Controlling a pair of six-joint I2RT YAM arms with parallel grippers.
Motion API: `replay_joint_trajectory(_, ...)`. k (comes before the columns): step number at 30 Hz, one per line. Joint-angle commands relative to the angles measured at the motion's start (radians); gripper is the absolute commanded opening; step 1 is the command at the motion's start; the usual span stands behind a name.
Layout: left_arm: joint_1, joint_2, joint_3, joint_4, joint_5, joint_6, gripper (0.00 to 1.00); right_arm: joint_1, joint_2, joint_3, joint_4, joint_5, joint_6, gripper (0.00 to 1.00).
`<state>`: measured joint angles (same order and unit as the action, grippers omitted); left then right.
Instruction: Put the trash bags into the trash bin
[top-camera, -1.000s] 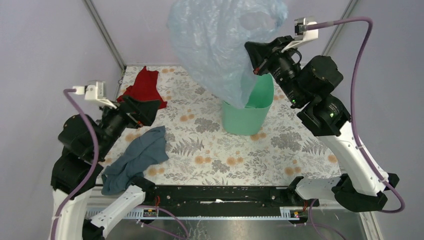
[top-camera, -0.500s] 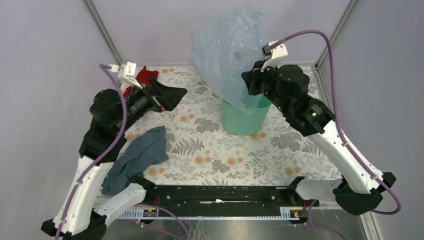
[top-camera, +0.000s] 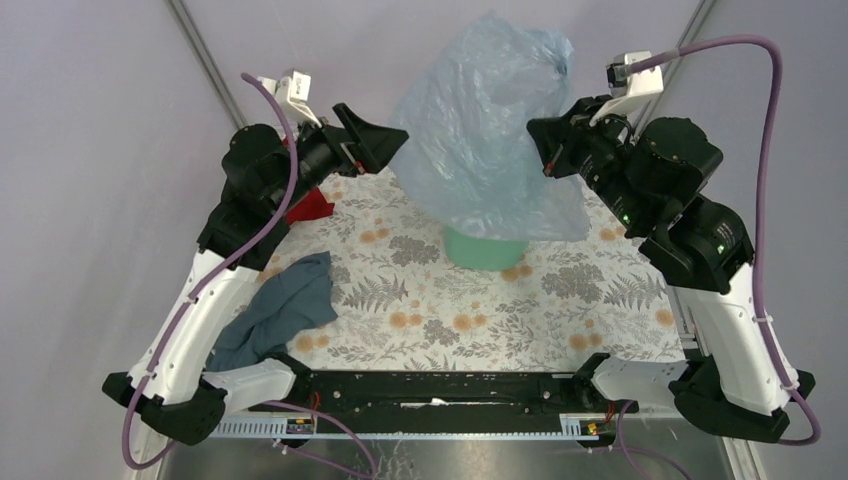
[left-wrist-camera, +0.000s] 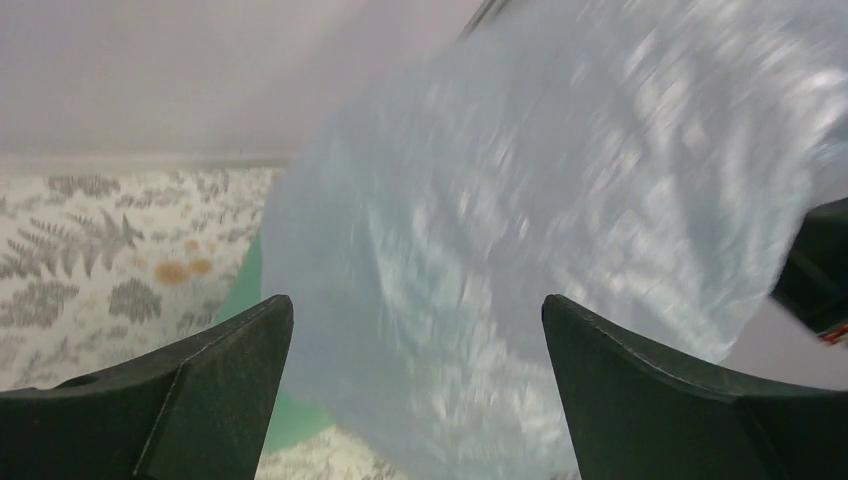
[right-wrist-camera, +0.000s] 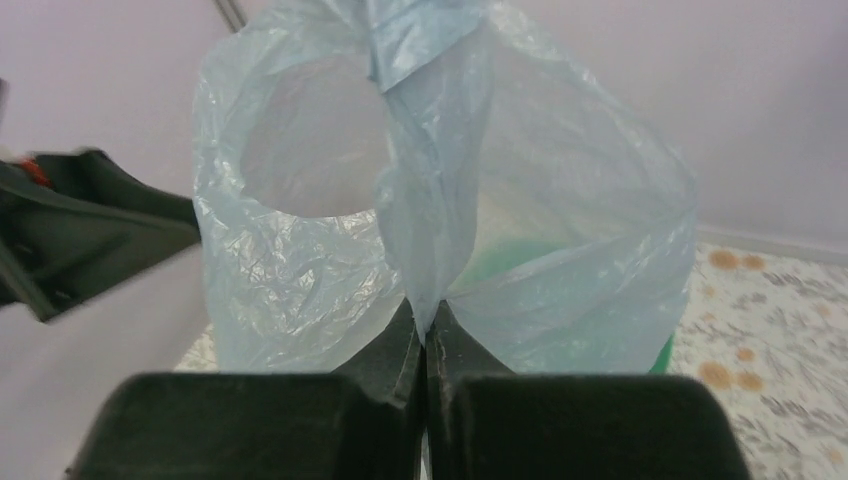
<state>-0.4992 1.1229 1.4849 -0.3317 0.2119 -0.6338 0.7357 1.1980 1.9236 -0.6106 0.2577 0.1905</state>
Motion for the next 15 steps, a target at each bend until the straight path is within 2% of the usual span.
replay_joint_trajectory(1,-0.007,0.03,0.069,0.148,-0.043,0.018,0.99,-0.005,-0.031,-0.098,0.012,0.138,-0.032,0.0)
replay_joint_trajectory(8,-0.074,0.075,0.026,0.178,-0.136,0.057,0.99,-0.005,-0.023,-0.218,0.093,0.321,-0.092,0.0)
replay_joint_trajectory(15,-0.161,0.047,-0.053,0.175,-0.207,0.106,0.94,-0.006,0.031,-0.203,0.261,0.512,-0.256,0.0)
